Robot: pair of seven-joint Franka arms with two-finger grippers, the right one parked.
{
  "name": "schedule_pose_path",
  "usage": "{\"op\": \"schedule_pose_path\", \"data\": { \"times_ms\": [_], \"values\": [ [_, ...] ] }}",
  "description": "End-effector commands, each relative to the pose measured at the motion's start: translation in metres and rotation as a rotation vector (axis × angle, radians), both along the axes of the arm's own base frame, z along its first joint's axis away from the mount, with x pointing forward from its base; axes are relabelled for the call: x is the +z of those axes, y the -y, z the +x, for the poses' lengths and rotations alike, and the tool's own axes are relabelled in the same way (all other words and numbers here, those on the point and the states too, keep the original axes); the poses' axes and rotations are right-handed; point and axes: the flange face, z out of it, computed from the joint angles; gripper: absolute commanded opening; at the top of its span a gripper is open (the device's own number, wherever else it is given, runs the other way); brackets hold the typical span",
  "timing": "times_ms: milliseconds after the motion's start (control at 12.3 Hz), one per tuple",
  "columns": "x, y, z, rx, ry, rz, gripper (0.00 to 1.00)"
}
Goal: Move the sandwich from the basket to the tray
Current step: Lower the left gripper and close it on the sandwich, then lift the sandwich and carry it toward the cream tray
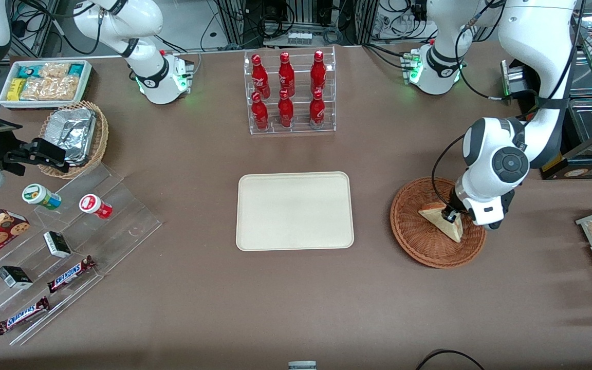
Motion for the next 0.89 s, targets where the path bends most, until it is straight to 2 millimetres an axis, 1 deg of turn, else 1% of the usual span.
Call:
{"op": "schedule_pose_path", "data": {
  "times_ms": [0,81,243,324,405,486,568,730,811],
  "values": [
    [0.033,0.007,0.016,-0.015,-0.047,0.035,0.0],
    [0.057,0.018,0.02,-0.079,-0.093,0.067,0.0],
    [0.112,0.06,0.019,-0.189,-0.161,0.118,0.0],
    [0.132,0.086,0.016,-0.231,-0.166,0.125,0.0],
    [0.146,0.115,0.011,-0.278,-0.149,0.127,0.0],
    [0.152,0.147,0.004,-0.344,-0.131,0.123,0.0],
    [0.152,0.181,-0.007,-0.423,-0.118,0.12,0.0],
    [0.139,0.239,-0.018,-0.563,-0.09,0.103,0.0],
    [0.126,0.265,-0.019,-0.626,-0.087,0.092,0.0]
  ]
}}
